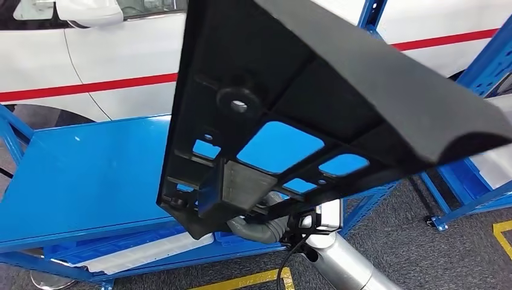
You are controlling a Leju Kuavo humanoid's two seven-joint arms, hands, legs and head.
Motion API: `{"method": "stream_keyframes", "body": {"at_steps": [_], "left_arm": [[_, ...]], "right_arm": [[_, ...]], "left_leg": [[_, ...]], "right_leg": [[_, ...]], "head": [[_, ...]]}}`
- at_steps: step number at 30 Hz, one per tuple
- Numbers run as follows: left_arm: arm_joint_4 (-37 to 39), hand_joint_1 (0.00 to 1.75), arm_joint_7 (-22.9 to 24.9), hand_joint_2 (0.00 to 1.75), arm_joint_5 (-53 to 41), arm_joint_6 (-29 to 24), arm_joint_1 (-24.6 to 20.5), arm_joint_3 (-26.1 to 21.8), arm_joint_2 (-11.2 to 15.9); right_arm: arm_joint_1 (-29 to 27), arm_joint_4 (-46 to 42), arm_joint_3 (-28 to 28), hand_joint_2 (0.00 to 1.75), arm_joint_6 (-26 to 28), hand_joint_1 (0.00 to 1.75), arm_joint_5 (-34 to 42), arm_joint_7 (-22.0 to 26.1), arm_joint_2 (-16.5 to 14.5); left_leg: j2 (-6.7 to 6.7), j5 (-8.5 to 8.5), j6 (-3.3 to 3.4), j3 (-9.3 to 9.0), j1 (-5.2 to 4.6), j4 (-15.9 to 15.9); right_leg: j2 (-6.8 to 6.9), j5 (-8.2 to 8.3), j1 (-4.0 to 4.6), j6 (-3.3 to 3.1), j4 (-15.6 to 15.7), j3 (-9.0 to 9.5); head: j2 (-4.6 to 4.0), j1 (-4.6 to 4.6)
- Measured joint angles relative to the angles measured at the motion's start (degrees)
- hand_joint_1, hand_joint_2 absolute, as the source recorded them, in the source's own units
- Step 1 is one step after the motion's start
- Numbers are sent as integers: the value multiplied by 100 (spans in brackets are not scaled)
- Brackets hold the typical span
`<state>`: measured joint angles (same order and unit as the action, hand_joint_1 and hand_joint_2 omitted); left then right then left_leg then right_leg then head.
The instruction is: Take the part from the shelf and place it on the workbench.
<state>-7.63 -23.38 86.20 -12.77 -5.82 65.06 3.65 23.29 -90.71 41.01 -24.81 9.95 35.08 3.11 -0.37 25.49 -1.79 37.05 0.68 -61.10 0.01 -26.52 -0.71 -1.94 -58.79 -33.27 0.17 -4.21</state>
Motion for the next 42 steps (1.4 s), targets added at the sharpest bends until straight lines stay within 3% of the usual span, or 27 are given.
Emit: {"method": "stream_keyframes", "body": {"at_steps": [3,4,5,6,9,10,13,14,15,18,19,20,21,23,25,26,29,30,31,33,34,35,36,38,40,41,42], "left_arm": [[0,0,546,175,-14,-105,18,120,-17],[0,0,724,175,-13,-173,29,151,-19],[0,0,907,175,-10,-260,42,175,-20],[0,0,1065,175,-6,-345,58,192,-21],[0,0,1290,175,-2,-481,72,231,-20],[0,0,1310,175,-1,-496,67,243,-20],[1,0,1394,175,8,-599,79,264,-19],[2,0,1428,175,13,-662,85,267,-18],[6,0,1452,175,17,-724,90,267,-16],[36,0,1409,175,20,-816,116,245,3],[49,0,1361,175,20,-822,133,225,14],[62,0,1302,175,20,-823,149,198,28],[75,0,1249,175,20,-821,162,166,41],[95,0,1171,175,20,-814,175,115,68],[111,0,1133,175,20,-805,180,91,95],[121,0,1125,175,20,-802,182,84,110],[141,0,1119,175,20,-798,200,63,140],[144,0,1117,175,20,-797,213,57,143],[147,0,1109,175,19,-796,227,51,147],[155,0,1072,175,17,-792,239,47,162],[159,0,1039,175,17,-789,238,47,174],[164,0,997,175,17,-786,236,46,187],[167,0,947,175,18,-784,235,43,198],[174,0,847,175,20,-782,232,14,221],[178,0,776,175,20,-782,206,-32,251],[181,0,756,175,20,-782,189,-51,266],[186,0,756,175,20,-783,177,-66,278]], "right_arm": [[-58,61,9,175,58,175,-48,205,-10],[-98,81,9,175,88,175,-79,260,-10],[-146,97,5,175,118,175,-109,313,-9],[-195,107,-3,175,140,175,-130,353,-9],[-276,109,-36,175,147,175,-143,388,-7],[-283,108,-45,175,147,175,-143,389,-5],[-312,106,-80,175,179,175,-165,379,-1],[-325,103,-96,175,205,175,-180,370,2],[-337,97,-115,175,230,175,-198,355,8],[-410,87,-156,175,259,175,-250,339,45],[-454,90,-163,175,271,175,-272,352,61],[-498,92,-166,175,290,175,-296,368,75],[-536,94,-167,175,309,175,-321,382,85],[-584,81,-167,175,343,175,-355,393,92],[-614,44,-167,175,372,175,-370,395,84],[-624,26,-168,175,386,175,-373,395,79],[-661,10,-167,175,417,175,-381,395,70],[-671,10,-165,175,420,175,-383,395,68],[-679,10,-164,175,419,175,-383,395,67],[-695,9,-166,175,411,175,-380,397,65],[-712,8,-169,175,399,175,-377,398,65],[-739,2,-176,175,371,175,-375,399,65],[-770,-12,-186,175,330,175,-374,399,64],[-821,-59,-205,175,219,175,-373,400,64],[-830,-112,-224,175,130,175,-359,401,58],[-827,-126,-235,175,106,175,-346,402,53],[-825,-134,-246,175,98,175,-333,402,46]], "left_leg": [[7,741,-52,298,16,-1011],[7,871,-58,315,18,-1244],[7,899,-56,225,17,-1272],[7,829,-44,11,15,-1058],[4,520,53,-837,-17,176],[2,474,91,-957,-38,384],[8,340,196,-920,-65,441],[21,268,235,-883,-53,464],[37,183,274,-826,-37,491],[69,-34,334,-575,-32,499],[73,-91,331,-485,-34,484],[75,-144,322,-393,-35,461],[76,-191,309,-299,-33,430],[75,-271,266,-120,-29,341],[70,-335,206,-3,-36,258],[67,-373,169,25,-41,238],[53,-455,58,91,-21,239],[47,-330,30,147,-7,149],[44,-94,9,225,2,-46],[44,528,-25,398,10,-737],[44,719,-34,443,11,-1085],[43,765,-38,418,10,-1320],[43,675,-35,307,9,-1377],[41,389,-6,-199,7,-941],[38,425,53,-887,-18,-61],[35,507,85,-1111,-37,274],[34,565,117,-1218,-59,469]], "right_leg": [[20,142,16,-51,9,-179],[24,189,26,-51,6,-243],[28,236,35,-47,3,-305],[28,283,40,-40,1,-360],[25,414,49,12,-1,-458],[28,455,47,43,1,-468],[27,580,33,151,37,-490],[17,537,33,181,14,-522],[8,374,34,206,-101,-582],[-4,-481,10,270,-1074,-839],[-3,-617,-2,292,-1399,-875],[-2,-616,-14,308,-1577,-839],[0,-510,-28,319,-1553,-707],[1,-306,-57,322,-956,-164],[-9,-353,-43,277,-249,338],[-16,-410,-27,242,-65,443],[-5,-290,-11,104,11,351],[8,-217,-16,55,21,288],[19,-142,-23,16,34,215],[25,6,-12,-27,28,34],[27,79,-4,-30,24,-65],[31,155,3,-28,19,-168],[34,226,7,-21,14,-267],[38,366,9,2,6,-438],[36,492,20,50,-5,-540],[40,556,20,81,1,-560],[46,619,16,117,16,-568]], "head": [[0,-1],[0,-1],[0,-1],[0,-1],[0,-1],[0,-1],[0,-2],[0,-1],[0,0],[0,1],[0,1],[0,1],[0,1],[0,1],[0,-2],[0,-3],[0,-4],[0,-4],[0,-4],[0,-4],[0,-5],[0,-5],[0,-5],[0,-5],[0,-5],[0,-4],[0,-4]]}}
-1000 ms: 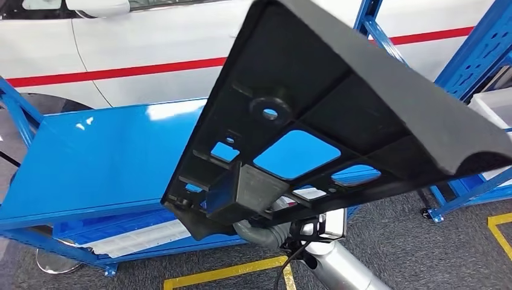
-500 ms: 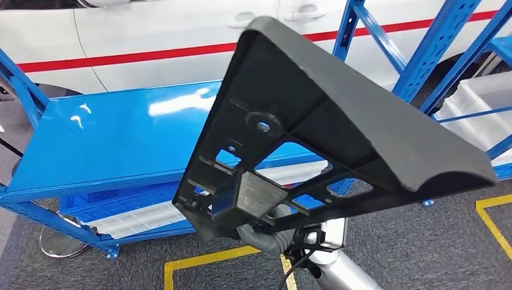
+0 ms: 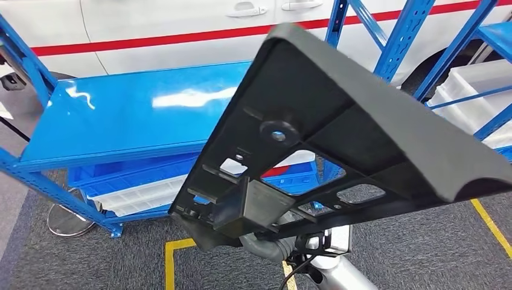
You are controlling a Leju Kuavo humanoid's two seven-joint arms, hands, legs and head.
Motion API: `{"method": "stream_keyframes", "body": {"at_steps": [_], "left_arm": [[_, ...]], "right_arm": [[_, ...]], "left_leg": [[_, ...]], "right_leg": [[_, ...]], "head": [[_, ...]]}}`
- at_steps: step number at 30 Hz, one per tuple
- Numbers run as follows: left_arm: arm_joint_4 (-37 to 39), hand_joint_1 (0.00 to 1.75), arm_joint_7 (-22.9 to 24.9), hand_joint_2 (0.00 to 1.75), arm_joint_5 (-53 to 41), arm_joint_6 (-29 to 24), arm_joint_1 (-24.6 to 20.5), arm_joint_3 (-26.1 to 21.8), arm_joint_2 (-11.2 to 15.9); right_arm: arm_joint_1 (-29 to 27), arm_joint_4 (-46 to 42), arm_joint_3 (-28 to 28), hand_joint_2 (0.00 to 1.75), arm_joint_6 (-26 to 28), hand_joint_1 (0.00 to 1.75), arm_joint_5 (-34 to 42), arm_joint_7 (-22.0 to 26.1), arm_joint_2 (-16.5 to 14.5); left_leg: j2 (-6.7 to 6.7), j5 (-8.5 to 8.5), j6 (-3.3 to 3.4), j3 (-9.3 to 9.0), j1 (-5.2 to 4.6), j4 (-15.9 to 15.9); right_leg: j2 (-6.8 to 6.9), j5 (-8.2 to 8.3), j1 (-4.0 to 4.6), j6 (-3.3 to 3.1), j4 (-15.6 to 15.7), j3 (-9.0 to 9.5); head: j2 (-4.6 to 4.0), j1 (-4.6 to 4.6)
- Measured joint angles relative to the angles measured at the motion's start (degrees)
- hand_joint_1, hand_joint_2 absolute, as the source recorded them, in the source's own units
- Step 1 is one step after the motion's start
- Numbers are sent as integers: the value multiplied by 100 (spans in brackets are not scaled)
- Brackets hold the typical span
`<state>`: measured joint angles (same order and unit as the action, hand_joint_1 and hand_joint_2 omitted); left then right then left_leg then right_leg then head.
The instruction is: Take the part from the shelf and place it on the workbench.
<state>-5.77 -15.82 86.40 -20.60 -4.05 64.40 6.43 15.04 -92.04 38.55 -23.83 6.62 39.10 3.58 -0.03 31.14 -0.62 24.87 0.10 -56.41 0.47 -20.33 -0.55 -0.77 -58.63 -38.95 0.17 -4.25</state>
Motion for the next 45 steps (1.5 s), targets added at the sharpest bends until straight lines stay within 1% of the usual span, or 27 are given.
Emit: {"method": "stream_keyframes", "body": {"at_steps": [2,3,6,7,8,9,11,13,15,17,18,20,22,23,24,25,27,29,30,32,34,37,38,40,42,44,45], "left_arm": [[12,0,43,175,-1,-9,3,-20,10],[16,0,81,175,-2,-22,10,-26,11],[28,0,176,175,-4,-70,21,-28,9],[32,0,196,175,-4,-81,24,-28,10],[34,0,211,175,-3,-93,26,-29,12],[36,0,221,175,-3,-103,26,-30,15],[37,0,238,175,-2,-115,26,-32,20],[37,0,245,175,-1,-132,22,-34,26],[37,0,239,175,0,-149,14,-37,38],[40,0,203,175,0,-140,14,-38,59],[43,0,176,175,0,-131,19,-38,69],[49,0,135,175,0,-116,25,-38,86],[50,0,113,175,0,-107,20,-38,99],[50,0,105,175,0,-104,15,-38,103],[50,0,98,175,0,-102,11,-38,107],[50,0,93,175,0,-102,9,-38,113],[50,0,90,175,0,-102,-4,-38,136],[51,0,90,175,0,-102,-28,-38,169],[51,0,90,175,0,-102,-36,-38,180],[54,0,91,175,0,-103,-32,-38,193],[55,0,93,175,0,-104,-33,-38,201],[55,0,94,175,0,-104,-40,-38,202],[56,0,97,175,0,-106,-39,-38,203],[58,0,110,175,0,-113,-37,-38,206],[62,0,123,175,0,-120,-37,-38,211],[65,0,125,175,0,-121,-36,-37,217],[67,0,123,175,0,-119,-36,-34,222]], "right_arm": [[-4,4,-15,175,5,175,19,0,-5],[-8,7,-22,175,9,175,21,0,-6],[-55,16,-52,175,27,175,7,0,-1],[-97,14,-61,175,28,175,-6,0,4],[-151,5,-67,175,23,175,-23,0,11],[-211,-11,-70,175,17,175,-42,0,21],[-296,-60,-72,175,11,175,-64,0,38],[-315,-122,-72,175,9,175,-67,0,44],[-313,-169,-72,175,8,175,-66,0,46],[-322,-187,-72,175,12,175,-75,0,49],[-329,-201,-72,175,14,175,-94,0,50],[-345,-249,-73,175,14,175,-151,0,51],[-367,-308,-88,175,4,175,-198,0,51],[-377,-330,-106,175,-7,175,-208,0,51],[-387,-349,-133,175,-19,175,-214,0,51],[-393,-366,-163,175,-32,175,-216,0,52],[-400,-409,-212,175,-52,175,-221,0,52],[-403,-462,-254,175,-61,175,-224,0,52],[-403,-482,-273,175,-62,175,-225,0,51],[-411,-504,-298,175,-62,175,-226,0,54],[-425,-515,-318,175,-62,175,-230,0,58],[-447,-522,-349,175,-62,175,-232,0,62],[-466,-523,-359,175,-62,175,-232,0,62],[-515,-525,-384,175,-67,175,-231,0,63],[-546,-539,-405,175,-74,175,-230,1,64],[-553,-567,-422,175,-85,175,-230,2,62],[-556,-579,-428,175,-90,175,-230,2,61]], "left_leg": [[14,-86,71,60,-2,63],[30,-160,112,113,6,74],[66,-395,206,357,12,82],[69,-469,215,454,6,72],[70,-539,211,553,2,56],[70,-606,202,662,0,31],[69,-712,171,880,0,-51],[67,-784,124,1047,-13,-148],[66,-870,64,1129,-16,-191],[62,-944,-5,1177,1,-187],[57,-867,-39,1221,10,-236],[47,-413,-98,1368,34,-622],[46,107,-148,1517,48,-1325],[47,198,-166,1534,54,-1614],[47,152,-178,1480,58,-1756],[47,3,-181,1339,61,-1704],[43,-241,-162,808,63,-1080],[27,-178,-101,281,39,-280],[19,-113,-67,153,23,-49],[20,-163,11,170,17,37],[45,-276,100,249,36,57],[67,-468,185,478,20,40],[67,-527,189,576,9,21],[67,-630,186,776,-11,-34],[65,-705,171,934,-25,-94],[64,-776,131,1027,-39,-131],[65,-818,105,1052,-34,-129]], "right_leg": [[-3,80,-10,74,31,-17],[-14,-15,-13,106,-22,-51],[-36,-889,-23,160,-835,-267],[-36,-1103,-24,171,-1222,-327],[-36,-1146,-24,178,-1513,-341],[-36,-1056,-24,179,-1663,-285],[-35,-764,-25,161,-1355,119],[-37,-828,-5,112,-533,752],[-38,-1003,32,48,-16,1067],[-26,-937,34,-37,58,1016],[-15,-873,26,-86,72,964],[7,-734,12,-163,91,831],[11,-604,20,-185,85,668],[13,-538,23,-181,78,582],[14,-473,23,-174,67,490],[15,-411,23,-162,53,400],[11,-298,23,-127,21,242],[16,-191,34,-69,7,158],[20,-135,36,-35,16,145],[24,-44,32,35,44,132],[-2,-239,26,98,-95,63],[-26,-1067,19,147,-1046,-188],[-26,-1213,19,152,-1389,-243],[-26,-1113,21,138,-1589,-121],[-29,-836,39,73,-1023,356],[-30,-837,70,-1,-262,852],[-31,-884,88,-25,-36,975]], "head": [[0,1],[0,1],[0,1],[0,1],[0,1],[0,1],[0,1],[0,-1],[0,-1],[0,-1],[0,-1],[0,-2],[0,-2],[0,-1],[0,-1],[0,-1],[0,-2],[0,-2],[0,-2],[0,-2],[0,-2],[0,-1],[0,-1],[0,-1],[0,-2],[0,-2],[0,-3]]}}
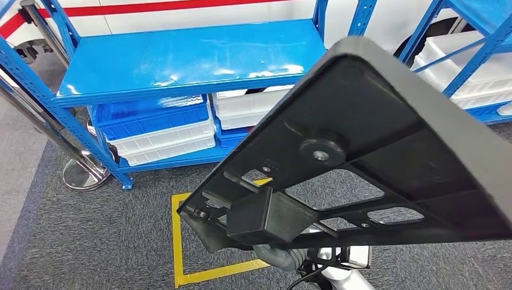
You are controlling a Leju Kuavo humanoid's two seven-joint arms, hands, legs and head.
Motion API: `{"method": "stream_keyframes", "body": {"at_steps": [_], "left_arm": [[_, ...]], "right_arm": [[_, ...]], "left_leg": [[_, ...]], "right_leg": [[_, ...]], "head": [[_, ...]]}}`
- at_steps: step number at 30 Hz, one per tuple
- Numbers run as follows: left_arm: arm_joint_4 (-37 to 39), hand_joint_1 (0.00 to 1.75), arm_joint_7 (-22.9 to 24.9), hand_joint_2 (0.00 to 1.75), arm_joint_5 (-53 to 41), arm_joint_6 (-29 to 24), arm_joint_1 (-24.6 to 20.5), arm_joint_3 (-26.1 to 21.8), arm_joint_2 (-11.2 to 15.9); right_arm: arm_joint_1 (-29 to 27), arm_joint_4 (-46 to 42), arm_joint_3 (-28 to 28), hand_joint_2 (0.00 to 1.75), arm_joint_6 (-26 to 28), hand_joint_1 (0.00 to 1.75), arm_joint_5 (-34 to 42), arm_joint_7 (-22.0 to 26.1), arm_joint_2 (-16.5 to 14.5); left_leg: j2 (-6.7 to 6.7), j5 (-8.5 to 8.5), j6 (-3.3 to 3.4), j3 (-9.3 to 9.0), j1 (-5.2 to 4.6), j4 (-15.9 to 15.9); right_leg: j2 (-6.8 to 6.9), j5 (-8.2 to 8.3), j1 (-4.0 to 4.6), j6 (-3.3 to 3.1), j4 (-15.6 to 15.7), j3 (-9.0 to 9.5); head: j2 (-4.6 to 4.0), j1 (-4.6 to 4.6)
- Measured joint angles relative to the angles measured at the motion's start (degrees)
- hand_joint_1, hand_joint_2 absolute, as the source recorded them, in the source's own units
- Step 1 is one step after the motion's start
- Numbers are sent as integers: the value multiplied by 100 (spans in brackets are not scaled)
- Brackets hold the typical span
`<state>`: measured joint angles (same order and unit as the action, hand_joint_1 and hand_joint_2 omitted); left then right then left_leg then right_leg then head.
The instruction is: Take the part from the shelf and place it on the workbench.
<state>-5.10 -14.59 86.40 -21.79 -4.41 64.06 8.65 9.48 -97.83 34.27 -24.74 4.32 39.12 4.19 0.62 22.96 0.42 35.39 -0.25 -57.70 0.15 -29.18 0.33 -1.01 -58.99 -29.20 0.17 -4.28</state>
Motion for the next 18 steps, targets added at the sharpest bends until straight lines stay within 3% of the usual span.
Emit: {"method": "stream_keyframes", "body": {"at_steps": [3,5,7,8,9,10,11,13,15,18], "left_arm": [[15,0,-1,175,0,8,10,25,23],[29,0,-1,175,0,13,22,45,47],[32,0,-1,175,0,16,23,55,74],[32,0,-1,175,0,18,22,58,84],[32,0,-1,175,0,19,22,63,88],[32,0,-1,175,0,20,23,67,89],[32,0,-2,175,0,20,23,70,93],[32,0,-11,175,0,24,12,78,103],[32,0,-36,175,0,53,0,89,118],[32,0,-73,175,0,120,10,101,130]], "right_arm": [[-21,-7,-8,175,-5,175,0,-2,-2],[-30,-5,-8,175,-4,175,1,-2,-7],[-41,-1,-8,175,-4,175,2,-2,-10],[-48,4,-8,175,-5,175,3,-2,-10],[-55,10,-8,175,-4,175,3,-2,-10],[-61,16,-8,175,-4,175,3,-2,-10],[-64,20,-8,175,-2,175,3,-2,-10],[-68,22,-8,175,1,175,3,-2,-10],[-74,21,-10,175,4,175,2,-2,-10],[-112,20,-25,175,14,175,-1,-2,-9]], "left_leg": [[-13,-78,-95,52,9,23],[-38,242,-157,157,12,-255],[-48,802,-210,352,46,-974],[-48,989,-236,430,65,-1350],[-48,1045,-264,441,88,-1600],[-47,970,-291,363,113,-1648],[-46,812,-320,188,139,-1487],[-49,560,-379,-350,188,-738],[-70,600,-350,-751,180,-80],[-73,612,-195,-768,142,76]], "right_leg": [[14,76,0,-59,208,13],[45,203,-41,-130,278,-59],[64,319,-52,-166,279,-186],[68,371,-54,-160,267,-261],[72,420,-59,-149,249,-340],[75,463,-69,-133,224,-420],[76,501,-83,-111,190,-501],[72,559,-105,-55,98,-653],[67,623,-104,23,24,-751],[53,724,-108,152,2,-803]], "head": [[0,0],[0,1],[0,1],[0,1],[0,1],[0,1],[0,0],[0,-1],[0,1],[0,2]]}}
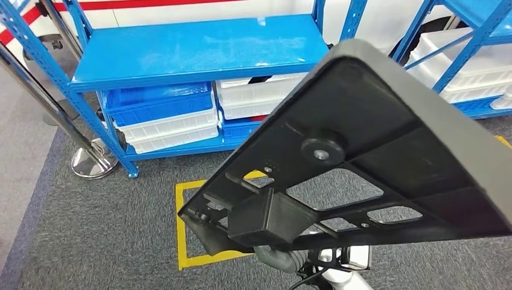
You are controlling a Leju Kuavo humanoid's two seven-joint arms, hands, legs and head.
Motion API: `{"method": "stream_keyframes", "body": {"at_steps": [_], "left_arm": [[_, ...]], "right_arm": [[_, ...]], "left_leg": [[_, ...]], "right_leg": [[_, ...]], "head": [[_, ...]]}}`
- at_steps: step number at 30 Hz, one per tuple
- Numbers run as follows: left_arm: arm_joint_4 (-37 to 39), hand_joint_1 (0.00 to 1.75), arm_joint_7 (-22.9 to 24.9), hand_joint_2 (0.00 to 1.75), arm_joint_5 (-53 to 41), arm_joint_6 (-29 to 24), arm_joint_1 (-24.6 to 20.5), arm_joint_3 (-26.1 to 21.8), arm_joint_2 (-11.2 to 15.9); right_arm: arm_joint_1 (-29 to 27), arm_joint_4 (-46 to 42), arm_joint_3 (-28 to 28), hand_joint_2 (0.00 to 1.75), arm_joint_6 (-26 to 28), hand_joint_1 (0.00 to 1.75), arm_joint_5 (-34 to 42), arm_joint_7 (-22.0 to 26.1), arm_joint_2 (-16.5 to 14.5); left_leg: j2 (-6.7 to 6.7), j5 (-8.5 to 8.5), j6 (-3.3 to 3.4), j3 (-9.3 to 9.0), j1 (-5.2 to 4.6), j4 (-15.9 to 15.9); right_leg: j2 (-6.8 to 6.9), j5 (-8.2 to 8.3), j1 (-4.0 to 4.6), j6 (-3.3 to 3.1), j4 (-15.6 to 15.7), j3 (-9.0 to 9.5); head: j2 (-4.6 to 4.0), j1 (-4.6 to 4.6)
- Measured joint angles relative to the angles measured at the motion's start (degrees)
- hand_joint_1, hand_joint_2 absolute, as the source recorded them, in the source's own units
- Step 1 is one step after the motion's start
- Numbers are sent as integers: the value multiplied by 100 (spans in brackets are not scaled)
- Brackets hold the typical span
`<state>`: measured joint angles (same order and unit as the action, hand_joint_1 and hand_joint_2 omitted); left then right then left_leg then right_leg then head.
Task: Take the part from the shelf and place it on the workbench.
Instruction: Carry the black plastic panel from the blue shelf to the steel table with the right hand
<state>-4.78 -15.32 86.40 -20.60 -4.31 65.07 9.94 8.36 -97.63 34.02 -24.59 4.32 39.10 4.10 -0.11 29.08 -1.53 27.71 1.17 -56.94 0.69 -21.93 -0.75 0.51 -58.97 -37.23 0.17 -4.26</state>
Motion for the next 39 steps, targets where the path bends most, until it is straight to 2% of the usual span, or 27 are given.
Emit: {"method": "stream_keyframes", "body": {"at_steps": [1,2,5,6,8,10,12,13,15,16,17,18,20,21,22,23,24,25,27,29,31,32,34,36,37,38,39], "left_arm": [[1,0,-4,175,0,13,-1,3,0],[1,0,-5,175,0,20,-4,6,1],[-1,0,7,175,0,28,-8,16,2],[-1,0,13,175,0,29,-8,21,2],[-1,0,16,175,0,29,-9,28,2],[-1,0,7,175,0,29,-9,32,-1],[-1,0,-13,175,0,33,-6,37,-7],[-1,0,-27,175,0,39,-3,42,-8],[1,0,-58,175,0,62,13,60,-8],[3,0,-69,175,0,72,24,74,-9],[4,0,-77,175,-1,79,37,90,-10],[6,0,-80,175,-1,74,48,106,-10],[7,0,-53,175,-3,50,60,133,-8],[7,0,-24,175,-3,38,62,142,-7],[8,0,9,175,-3,30,64,145,-7],[7,0,39,175,-2,26,65,146,-4],[7,0,58,175,-2,21,66,146,-1],[7,0,69,175,-2,17,64,146,3],[7,0,82,175,-1,6,45,146,16],[6,0,89,175,0,-13,34,146,26],[6,0,83,175,0,-27,44,146,25],[6,0,72,175,0,-29,49,146,24],[6,0,40,175,0,-26,52,146,21],[6,0,18,175,0,-18,59,146,19],[6,0,15,175,0,-15,67,146,18],[6,0,14,175,0,-14,76,146,17],[6,0,16,175,0,-13,83,147,16]], "right_arm": [[-22,-2,-14,175,4,175,-1,0,1],[-43,-3,-30,175,7,175,-1,0,2],[-78,-6,-74,175,7,175,-1,0,3],[-91,-6,-88,175,7,175,-1,0,3],[-113,-5,-112,175,7,175,1,0,3],[-120,-6,-136,175,7,175,5,0,2],[-115,-10,-154,175,7,175,9,1,1],[-113,-13,-164,175,8,175,10,1,1],[-121,-13,-190,175,10,175,14,1,2],[-126,-13,-206,175,11,175,15,1,3],[-132,-13,-220,175,11,175,18,0,3],[-139,-12,-237,175,10,175,26,0,3],[-148,-10,-267,175,6,175,48,0,3],[-153,-7,-278,175,4,175,62,0,3],[-155,-2,-284,175,-1,175,75,0,4],[-156,4,-287,175,-5,175,87,0,5],[-157,10,-288,175,-9,175,96,0,7],[-157,14,-292,175,-12,175,103,0,9],[-156,17,-301,175,-13,175,113,0,9],[-147,21,-309,175,-10,175,120,0,9],[-140,27,-313,175,11,175,122,0,11],[-138,31,-314,175,34,175,122,0,12],[-142,41,-318,175,94,175,120,0,17],[-154,48,-318,175,156,175,119,0,33],[-164,50,-318,175,179,175,119,0,48],[-175,50,-319,175,198,175,119,0,66],[-184,50,-320,175,210,175,119,0,84]], "left_leg": [[12,-50,60,42,1,-2],[27,-113,122,101,3,6],[50,-309,217,341,-34,-4],[54,-374,223,437,-51,-16],[59,-495,223,631,-85,-51],[57,-604,210,798,-115,-91],[53,-707,173,886,-131,-105],[52,-767,145,904,-125,-90],[49,-887,74,927,-107,-31],[44,-855,38,960,-99,-41],[40,-709,7,1022,-98,-134],[36,-456,-21,1099,-94,-331],[36,103,-68,1275,-80,-1026],[36,209,-90,1332,-72,-1395],[36,147,-108,1343,-62,-1674],[36,-28,-121,1278,-52,-1781],[36,-231,-127,1106,-43,-1670],[36,-353,-126,828,-38,-1363],[33,-169,-80,144,-54,-435],[29,93,7,-195,-86,113],[39,50,104,-175,-83,171],[49,4,147,-148,-75,177],[70,-98,215,-60,-60,191],[73,-186,236,54,-62,179],[72,-222,231,108,-62,166],[71,-249,222,157,-61,149],[71,-267,211,199,-59,126]], "right_leg": [[-14,-83,-6,36,-58,-39],[-30,-271,-12,64,-206,-101],[-56,-1108,-14,97,-1180,-364],[-56,-1214,-13,95,-1488,-395],[-57,-1035,-4,58,-1610,-218],[-59,-773,29,-30,-1009,311],[-58,-830,73,-117,-202,856],[-57,-888,97,-148,39,992],[-48,-819,110,-203,179,986],[-38,-743,102,-245,207,934],[-28,-667,86,-292,231,864],[-19,-591,71,-329,250,786],[-17,-454,72,-364,250,611],[-14,-382,73,-359,245,519],[-10,-308,73,-351,236,420],[-7,-239,70,-339,221,317],[-6,-178,65,-322,198,219],[-6,-124,61,-302,169,130],[-4,-44,69,-251,103,15],[6,28,69,-184,78,-5],[5,78,55,-108,72,-8],[-7,27,48,-77,19,-37],[-38,-344,31,-34,-438,-217],[-50,-823,20,0,-1210,-481],[-51,-948,11,13,-1483,-542],[-51,-965,1,22,-1556,-501],[-50,-878,-8,22,-1387,-336]], "head": [[0,1],[0,2],[0,2],[0,2],[0,2],[0,2],[0,2],[0,2],[0,2],[0,2],[0,2],[0,2],[0,2],[0,2],[0,2],[0,2],[0,1],[0,1],[0,1],[0,1],[0,1],[0,1],[0,2],[0,2],[0,2],[0,2],[0,2]]}}
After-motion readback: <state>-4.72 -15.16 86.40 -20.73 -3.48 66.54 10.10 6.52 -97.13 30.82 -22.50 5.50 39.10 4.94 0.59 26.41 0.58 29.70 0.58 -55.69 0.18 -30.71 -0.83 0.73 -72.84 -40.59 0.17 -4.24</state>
